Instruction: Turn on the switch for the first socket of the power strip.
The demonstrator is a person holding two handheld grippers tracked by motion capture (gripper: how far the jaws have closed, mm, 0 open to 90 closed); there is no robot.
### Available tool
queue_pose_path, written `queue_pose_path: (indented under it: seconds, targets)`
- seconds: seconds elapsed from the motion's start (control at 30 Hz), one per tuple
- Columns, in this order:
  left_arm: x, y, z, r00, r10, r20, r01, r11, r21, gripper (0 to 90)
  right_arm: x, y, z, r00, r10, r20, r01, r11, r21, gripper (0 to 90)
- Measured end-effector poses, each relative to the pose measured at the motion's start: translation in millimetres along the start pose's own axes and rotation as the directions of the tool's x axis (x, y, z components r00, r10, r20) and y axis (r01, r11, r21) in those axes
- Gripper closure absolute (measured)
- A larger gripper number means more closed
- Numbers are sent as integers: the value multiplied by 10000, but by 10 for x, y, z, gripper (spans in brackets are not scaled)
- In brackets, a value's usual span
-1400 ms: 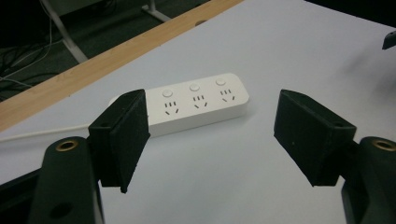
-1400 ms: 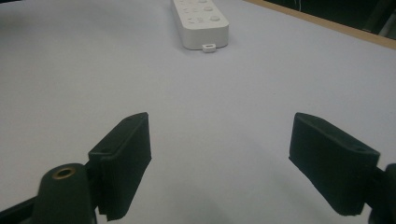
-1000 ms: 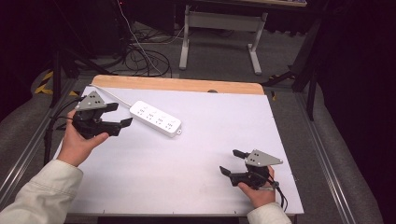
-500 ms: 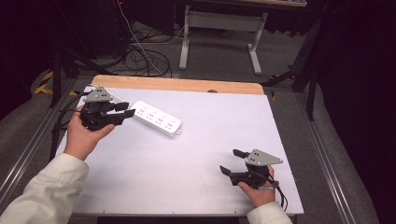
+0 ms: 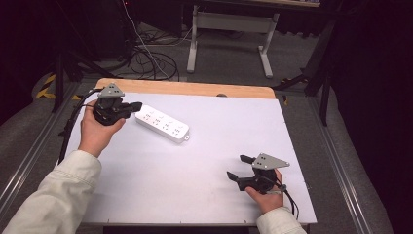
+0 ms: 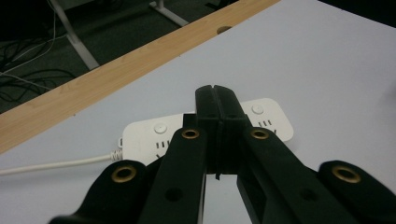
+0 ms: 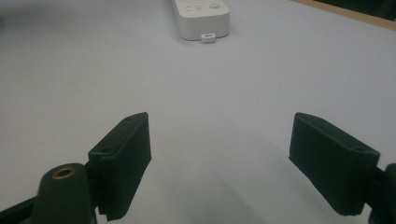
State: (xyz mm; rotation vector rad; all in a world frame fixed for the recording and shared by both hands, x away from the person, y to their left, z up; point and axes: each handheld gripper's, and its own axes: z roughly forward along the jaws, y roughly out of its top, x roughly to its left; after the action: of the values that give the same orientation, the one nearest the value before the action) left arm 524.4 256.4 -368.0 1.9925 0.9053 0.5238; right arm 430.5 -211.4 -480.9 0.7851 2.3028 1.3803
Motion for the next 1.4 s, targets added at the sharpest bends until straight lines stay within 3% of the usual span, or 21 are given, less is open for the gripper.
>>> queue_pose_path:
  seconds: [0.2, 0.5, 0.6, 0.93, 1.17, 1.23, 1.4]
  targets:
    - [104, -39, 129, 9999, -137, 83, 136, 9999, 53, 900, 8, -5, 6, 10000, -12, -23, 12, 10000, 50, 210]
    - [303, -122, 349, 9983, -520, -248, 517, 9986, -130, 900, 15, -12, 9, 9999, 17, -133, -17, 10000, 1, 207]
    - [341, -152, 421, 9982, -467, -381, 465, 9989, -56, 900, 20, -11, 2, 9999, -21, -156, 21, 10000, -20, 207]
    - [354, -217, 592, 9980, -548, -305, 547, 9985, -33, 900, 13, -16, 0, 9998, 38, -193, -38, 10000, 14, 207]
    - [392, -259, 669, 9969, -558, -558, 562, 9984, 52, 900, 18, -16, -6, 9997, 28, -235, -28, 10000, 10, 207]
    - [385, -271, 707, 9955, -821, -476, 825, 9966, 59, 900, 17, -16, -6, 9997, 37, -255, -36, 10000, 15, 206]
    - [380, -297, 806, 9935, -1035, -465, 1034, 9946, -57, 900, 20, -15, -12, 9996, 34, -270, -35, 10000, -2, 206]
